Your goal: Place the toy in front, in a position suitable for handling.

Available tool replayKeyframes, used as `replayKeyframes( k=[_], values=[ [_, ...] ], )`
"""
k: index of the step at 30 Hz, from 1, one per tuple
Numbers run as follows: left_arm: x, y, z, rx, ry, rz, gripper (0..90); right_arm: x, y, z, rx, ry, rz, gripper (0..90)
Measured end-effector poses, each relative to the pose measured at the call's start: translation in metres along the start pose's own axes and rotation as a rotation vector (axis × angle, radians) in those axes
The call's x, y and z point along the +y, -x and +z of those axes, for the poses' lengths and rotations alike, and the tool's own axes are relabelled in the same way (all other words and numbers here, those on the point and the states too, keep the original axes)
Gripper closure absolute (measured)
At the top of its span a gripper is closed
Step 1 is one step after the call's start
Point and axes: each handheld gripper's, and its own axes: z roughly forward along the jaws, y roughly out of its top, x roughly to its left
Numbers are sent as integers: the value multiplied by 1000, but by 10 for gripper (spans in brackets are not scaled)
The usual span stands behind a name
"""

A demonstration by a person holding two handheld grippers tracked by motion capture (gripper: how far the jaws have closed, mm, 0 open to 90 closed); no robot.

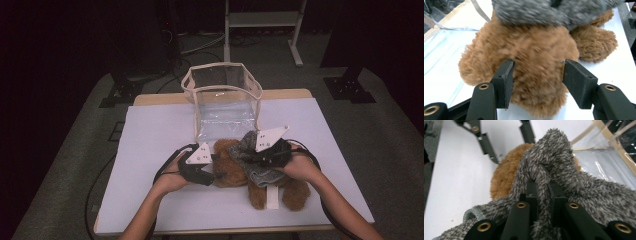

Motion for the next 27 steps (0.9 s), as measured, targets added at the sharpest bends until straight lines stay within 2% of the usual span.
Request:
replayKeyframes(
  k=[2,5,9,13,18,21,23,25,27],
  values=[
    [-1,-1,2,9,0,-6,424,1,6,1,-14,-3,9,804],
    [-2,-2,6,29,5,-18,428,4,6,2,-18,-2,6,803],
    [1,-4,12,69,22,-28,438,12,-2,3,-10,11,-15,803],
    [3,-3,14,86,29,-30,441,22,-11,9,22,29,-43,803],
    [0,-3,6,47,13,-20,431,15,-10,9,26,12,-39,803],
    [-5,-3,2,29,-3,-15,427,4,-6,2,8,-1,-18,803],
    [-7,-3,6,22,-2,-20,428,-1,-3,-3,0,0,1,803],
    [-6,-2,10,15,-2,-21,428,2,-4,-3,1,1,-3,803],
    [-5,0,13,6,-16,-4,427,7,-7,0,6,-1,-16,802]
  ],
)
